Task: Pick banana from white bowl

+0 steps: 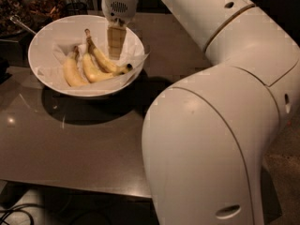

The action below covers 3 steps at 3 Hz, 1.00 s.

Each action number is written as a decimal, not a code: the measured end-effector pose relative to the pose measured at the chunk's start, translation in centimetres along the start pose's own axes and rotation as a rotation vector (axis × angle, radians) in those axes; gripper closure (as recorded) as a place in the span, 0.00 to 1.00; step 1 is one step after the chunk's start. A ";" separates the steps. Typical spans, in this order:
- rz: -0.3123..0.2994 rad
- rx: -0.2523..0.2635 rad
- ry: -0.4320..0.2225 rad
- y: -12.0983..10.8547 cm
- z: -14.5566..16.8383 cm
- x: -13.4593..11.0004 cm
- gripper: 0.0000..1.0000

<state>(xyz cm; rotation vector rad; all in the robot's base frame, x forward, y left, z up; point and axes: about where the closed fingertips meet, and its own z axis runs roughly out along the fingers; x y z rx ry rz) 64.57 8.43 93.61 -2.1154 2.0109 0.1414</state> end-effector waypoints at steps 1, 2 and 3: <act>0.082 -0.018 0.008 -0.1 0.6 0.3 0.37; 0.159 -0.043 0.006 -0.2 1.4 0.3 0.17; 0.237 -0.076 -0.004 -0.2 2.2 0.5 0.27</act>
Offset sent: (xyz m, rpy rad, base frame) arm -0.0604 -0.0503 -0.0148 -0.2085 0.3736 -0.1897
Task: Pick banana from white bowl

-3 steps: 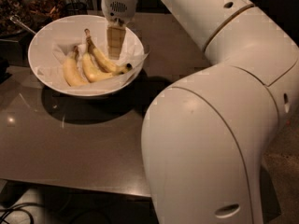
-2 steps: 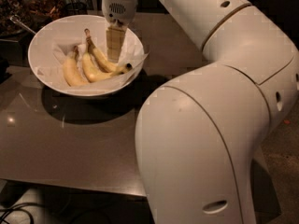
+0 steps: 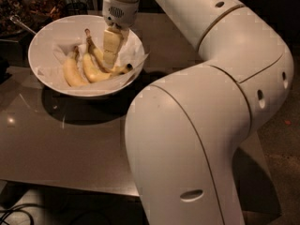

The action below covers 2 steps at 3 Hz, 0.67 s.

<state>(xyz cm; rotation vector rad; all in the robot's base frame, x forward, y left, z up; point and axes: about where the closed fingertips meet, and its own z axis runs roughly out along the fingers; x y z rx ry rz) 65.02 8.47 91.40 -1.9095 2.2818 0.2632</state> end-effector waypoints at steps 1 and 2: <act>0.059 -0.021 -0.026 -0.1 -0.1 -0.1 0.41; 0.088 -0.033 -0.044 -0.2 -0.4 -0.3 0.40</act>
Offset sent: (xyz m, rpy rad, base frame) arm -0.0619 -0.0509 0.0197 -0.1349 0.3231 -0.0431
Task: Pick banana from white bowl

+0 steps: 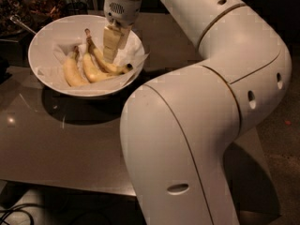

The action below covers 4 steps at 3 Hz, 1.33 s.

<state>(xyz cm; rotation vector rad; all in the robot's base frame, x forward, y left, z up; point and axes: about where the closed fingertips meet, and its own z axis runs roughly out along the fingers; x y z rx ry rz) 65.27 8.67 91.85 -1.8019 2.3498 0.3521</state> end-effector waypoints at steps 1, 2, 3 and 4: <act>0.018 -0.013 -0.002 -0.3 0.5 -0.3 0.37; 0.049 -0.042 0.003 -0.8 1.9 -0.1 0.40; 0.076 -0.060 0.012 -1.4 3.0 0.1 0.45; 0.092 -0.074 0.018 -1.8 3.9 0.1 0.47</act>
Offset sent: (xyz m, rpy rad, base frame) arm -0.0498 -0.0495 -0.0201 -0.1877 0.3670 0.0238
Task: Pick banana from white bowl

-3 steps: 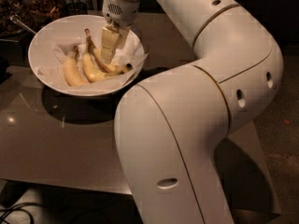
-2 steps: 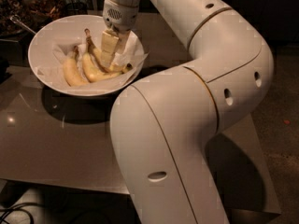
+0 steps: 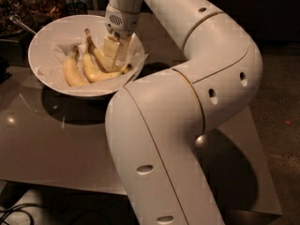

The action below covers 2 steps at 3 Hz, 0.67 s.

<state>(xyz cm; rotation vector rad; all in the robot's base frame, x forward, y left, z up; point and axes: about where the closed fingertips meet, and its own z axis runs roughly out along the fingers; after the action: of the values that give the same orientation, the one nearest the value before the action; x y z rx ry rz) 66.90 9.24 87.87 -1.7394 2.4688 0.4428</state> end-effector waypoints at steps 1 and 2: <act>0.012 -0.015 0.010 -0.4 1.0 0.0 0.46; 0.025 -0.026 0.028 -0.9 2.1 0.2 0.47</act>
Offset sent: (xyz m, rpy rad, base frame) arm -0.0563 -0.0506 -0.0125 -0.2081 0.3367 0.0808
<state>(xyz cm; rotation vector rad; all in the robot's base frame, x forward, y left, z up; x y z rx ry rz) 67.43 9.37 85.65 -1.7385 2.5177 0.4581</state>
